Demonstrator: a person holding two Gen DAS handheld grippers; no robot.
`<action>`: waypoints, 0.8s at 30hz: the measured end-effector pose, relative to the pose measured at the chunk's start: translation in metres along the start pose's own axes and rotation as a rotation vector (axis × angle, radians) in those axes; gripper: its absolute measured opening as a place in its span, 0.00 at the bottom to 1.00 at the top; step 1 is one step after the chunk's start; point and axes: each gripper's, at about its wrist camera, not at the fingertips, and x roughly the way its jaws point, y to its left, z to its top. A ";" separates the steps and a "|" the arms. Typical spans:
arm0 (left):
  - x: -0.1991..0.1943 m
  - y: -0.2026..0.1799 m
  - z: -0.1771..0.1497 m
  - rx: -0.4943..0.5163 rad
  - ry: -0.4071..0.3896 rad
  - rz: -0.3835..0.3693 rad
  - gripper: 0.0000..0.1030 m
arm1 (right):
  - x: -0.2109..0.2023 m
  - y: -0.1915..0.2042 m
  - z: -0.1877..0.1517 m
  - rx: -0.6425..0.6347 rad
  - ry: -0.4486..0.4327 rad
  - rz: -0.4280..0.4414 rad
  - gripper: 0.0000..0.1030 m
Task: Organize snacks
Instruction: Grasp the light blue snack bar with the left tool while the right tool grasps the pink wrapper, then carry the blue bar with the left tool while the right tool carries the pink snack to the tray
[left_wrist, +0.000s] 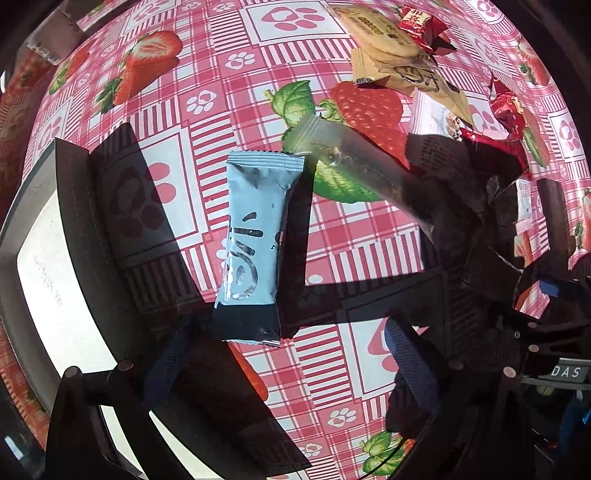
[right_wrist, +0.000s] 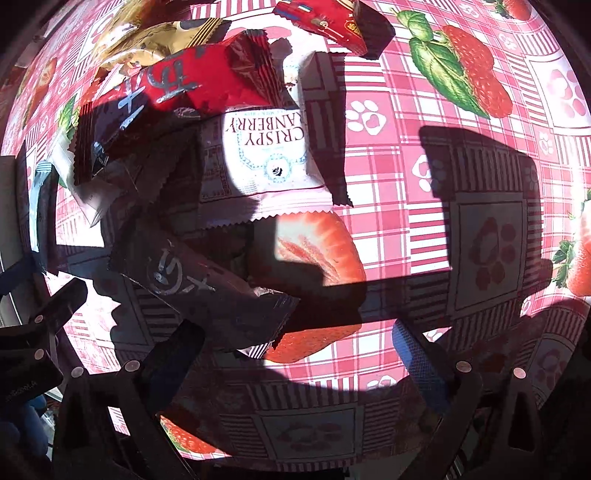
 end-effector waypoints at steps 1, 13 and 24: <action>-0.001 0.003 0.001 -0.001 -0.007 0.009 0.99 | -0.002 0.001 0.000 -0.022 -0.005 0.005 0.99; 0.005 0.005 0.021 0.066 -0.001 0.024 1.00 | -0.013 0.094 0.012 -0.402 -0.054 -0.086 0.94; -0.028 -0.039 0.025 0.129 -0.024 -0.044 0.32 | -0.043 0.083 -0.005 -0.326 -0.059 0.030 0.24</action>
